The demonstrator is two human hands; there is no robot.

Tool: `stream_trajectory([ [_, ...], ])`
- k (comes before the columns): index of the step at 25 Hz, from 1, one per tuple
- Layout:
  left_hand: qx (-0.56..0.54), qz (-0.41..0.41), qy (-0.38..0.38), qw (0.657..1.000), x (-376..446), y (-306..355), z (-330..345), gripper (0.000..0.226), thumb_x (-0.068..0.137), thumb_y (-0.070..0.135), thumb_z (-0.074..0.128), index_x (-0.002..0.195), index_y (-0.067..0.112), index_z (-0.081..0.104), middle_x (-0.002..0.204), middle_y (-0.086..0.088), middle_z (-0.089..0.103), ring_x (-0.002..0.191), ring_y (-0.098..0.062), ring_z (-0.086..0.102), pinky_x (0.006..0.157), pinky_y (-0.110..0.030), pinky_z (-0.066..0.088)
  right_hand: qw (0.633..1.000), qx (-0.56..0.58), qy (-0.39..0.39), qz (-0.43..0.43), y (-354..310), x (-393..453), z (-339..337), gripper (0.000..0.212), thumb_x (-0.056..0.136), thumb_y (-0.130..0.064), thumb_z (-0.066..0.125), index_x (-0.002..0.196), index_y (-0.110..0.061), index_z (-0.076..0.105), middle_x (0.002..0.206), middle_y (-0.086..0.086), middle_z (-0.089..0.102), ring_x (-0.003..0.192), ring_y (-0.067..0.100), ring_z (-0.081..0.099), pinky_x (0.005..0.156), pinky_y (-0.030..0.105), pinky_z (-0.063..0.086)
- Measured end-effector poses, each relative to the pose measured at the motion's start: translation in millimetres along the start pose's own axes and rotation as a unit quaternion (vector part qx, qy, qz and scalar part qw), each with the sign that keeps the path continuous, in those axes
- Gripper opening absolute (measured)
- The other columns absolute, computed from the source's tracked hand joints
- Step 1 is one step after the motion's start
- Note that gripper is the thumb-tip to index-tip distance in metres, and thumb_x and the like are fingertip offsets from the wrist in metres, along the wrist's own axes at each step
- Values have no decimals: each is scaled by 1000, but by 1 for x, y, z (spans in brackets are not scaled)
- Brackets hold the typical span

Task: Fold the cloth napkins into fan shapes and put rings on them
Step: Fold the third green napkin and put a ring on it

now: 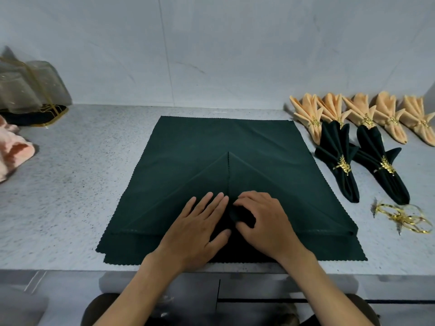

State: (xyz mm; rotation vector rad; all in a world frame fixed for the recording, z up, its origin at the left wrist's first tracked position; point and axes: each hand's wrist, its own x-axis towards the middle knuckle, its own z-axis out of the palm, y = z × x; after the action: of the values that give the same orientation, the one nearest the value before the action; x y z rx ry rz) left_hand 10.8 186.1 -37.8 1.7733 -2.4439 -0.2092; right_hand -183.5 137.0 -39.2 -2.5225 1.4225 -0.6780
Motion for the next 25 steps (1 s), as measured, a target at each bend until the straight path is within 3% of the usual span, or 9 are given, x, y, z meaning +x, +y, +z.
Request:
stream_trajectory([
  [2,3,10,-3,1000,0,1,-1,68,94,66,2,153,38,-15,160,18,-19,145,-3,-25,121,-37,-11,998,34,-42,-14,8,-3,-10,51,84,-59,48,120,-28,66,129,-18,56,125,2,44,103,25,32],
  [4,-1,30,-17,999,2,2,-2,64,95,64,2,154,41,-8,159,21,-21,145,-2,-25,120,-38,-14,993,89,-71,-11,15,-3,-17,52,91,-64,41,121,-30,66,133,-21,55,129,-5,40,108,25,29],
  [8,10,66,-19,998,8,5,-2,67,94,61,-1,156,35,5,162,20,-8,147,-1,-16,121,-33,-9,985,145,-87,14,24,-6,-23,30,103,-35,43,119,-28,68,131,-20,58,126,-7,44,109,22,32],
  [11,-4,64,-13,998,11,5,-1,69,94,61,0,156,34,10,162,20,-2,148,-1,-11,121,-31,-8,988,142,-42,43,10,18,-27,28,103,-26,43,112,-16,68,120,-6,66,114,10,56,101,32,43],
  [12,-4,65,-14,998,11,5,-1,67,95,60,1,156,34,10,162,20,-2,148,-2,-11,120,-31,-9,992,106,-30,54,7,36,-24,30,104,-26,40,117,-13,64,124,0,63,118,16,54,102,36,41],
  [15,-8,58,-20,998,9,8,-1,65,96,57,4,156,33,11,161,20,-3,148,-2,-11,118,-30,-13,988,-44,-108,98,7,95,-3,55,106,-39,25,152,-10,30,161,8,24,148,25,19,120,40,19],
  [17,-22,51,-23,998,11,8,-3,69,93,60,1,156,34,11,160,21,-3,147,0,-13,119,-31,-13,976,-94,-159,113,15,112,15,62,105,-47,16,157,-15,11,166,4,5,152,22,3,123,43,6],
  [21,-31,53,-20,998,13,3,-1,78,86,72,-6,154,37,10,159,24,-4,146,4,-14,116,-25,-16,976,-124,-152,94,49,62,-4,63,104,-50,15,158,-19,6,166,-2,-1,152,17,-4,123,39,0],
  [25,-29,54,-28,998,13,4,3,83,81,73,-18,153,37,6,158,24,-6,147,2,-11,116,-26,-14,964,-125,-175,154,100,-26,-60,63,101,-54,11,158,-27,1,164,-12,-8,150,9,-11,123,32,-5],
])
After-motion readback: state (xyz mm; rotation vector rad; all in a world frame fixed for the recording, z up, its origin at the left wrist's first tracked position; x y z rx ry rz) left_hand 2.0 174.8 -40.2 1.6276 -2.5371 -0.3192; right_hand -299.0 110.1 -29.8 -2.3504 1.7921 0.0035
